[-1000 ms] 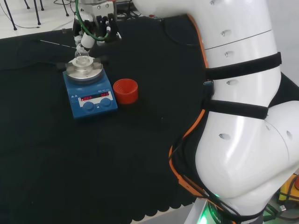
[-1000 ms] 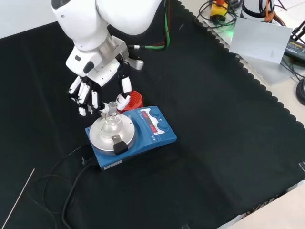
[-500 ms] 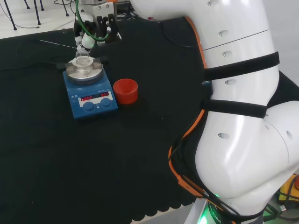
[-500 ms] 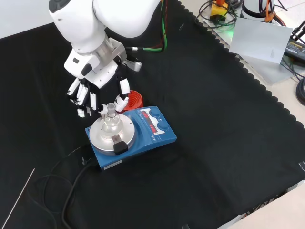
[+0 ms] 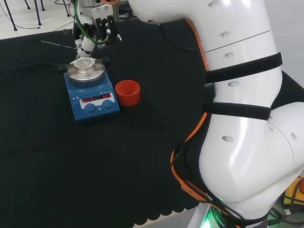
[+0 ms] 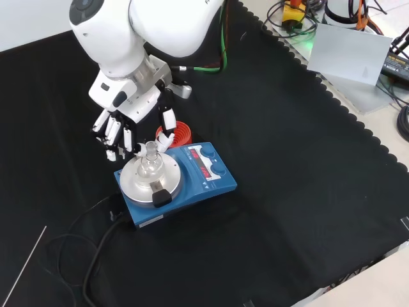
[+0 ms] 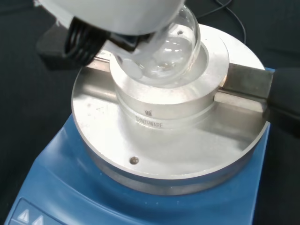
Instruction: Place the round-bottom flask on the heater.
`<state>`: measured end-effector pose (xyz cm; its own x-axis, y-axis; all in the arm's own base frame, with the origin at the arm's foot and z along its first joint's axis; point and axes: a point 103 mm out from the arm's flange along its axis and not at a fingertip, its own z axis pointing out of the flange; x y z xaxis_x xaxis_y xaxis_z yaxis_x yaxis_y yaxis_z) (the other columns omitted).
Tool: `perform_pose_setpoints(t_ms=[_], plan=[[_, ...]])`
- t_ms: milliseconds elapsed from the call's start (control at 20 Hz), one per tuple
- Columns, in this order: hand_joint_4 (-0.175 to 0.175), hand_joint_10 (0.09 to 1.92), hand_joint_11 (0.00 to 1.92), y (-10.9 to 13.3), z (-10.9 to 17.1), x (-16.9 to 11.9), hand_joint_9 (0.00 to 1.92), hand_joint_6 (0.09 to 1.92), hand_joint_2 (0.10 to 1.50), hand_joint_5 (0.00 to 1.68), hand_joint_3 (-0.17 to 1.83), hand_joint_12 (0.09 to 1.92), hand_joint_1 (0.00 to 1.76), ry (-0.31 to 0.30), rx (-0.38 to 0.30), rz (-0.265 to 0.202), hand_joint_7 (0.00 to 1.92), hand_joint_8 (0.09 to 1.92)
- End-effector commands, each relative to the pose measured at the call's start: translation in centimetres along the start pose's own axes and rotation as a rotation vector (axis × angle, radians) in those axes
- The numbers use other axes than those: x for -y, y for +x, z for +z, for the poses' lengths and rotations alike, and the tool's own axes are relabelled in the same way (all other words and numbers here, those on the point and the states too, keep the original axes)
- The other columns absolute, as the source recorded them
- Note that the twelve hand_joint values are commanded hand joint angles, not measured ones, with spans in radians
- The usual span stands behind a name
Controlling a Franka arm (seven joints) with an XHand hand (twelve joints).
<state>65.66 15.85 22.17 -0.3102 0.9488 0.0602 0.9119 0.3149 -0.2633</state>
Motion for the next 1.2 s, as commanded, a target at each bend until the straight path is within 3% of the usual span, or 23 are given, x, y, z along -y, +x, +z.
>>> perform_pose_setpoints(t_ms=[50,800,1200], plan=[[0.175,0.54,0.21,0.01,0.04,-0.01,0.62,0.97,0.52,1.2,0.98,1.33,1.12,0.001,-0.007,0.002,0.47,0.56],[0.175,0.54,0.21,0.3,0.64,-0.73,0.62,0.97,0.52,1.2,0.98,1.33,1.12,0.025,-0.007,0.001,0.46,0.57],[0.175,0.54,0.21,0.52,0.88,-0.9,0.62,0.97,0.52,1.2,0.98,1.33,1.12,0.024,0.042,0.001,0.46,0.57]])
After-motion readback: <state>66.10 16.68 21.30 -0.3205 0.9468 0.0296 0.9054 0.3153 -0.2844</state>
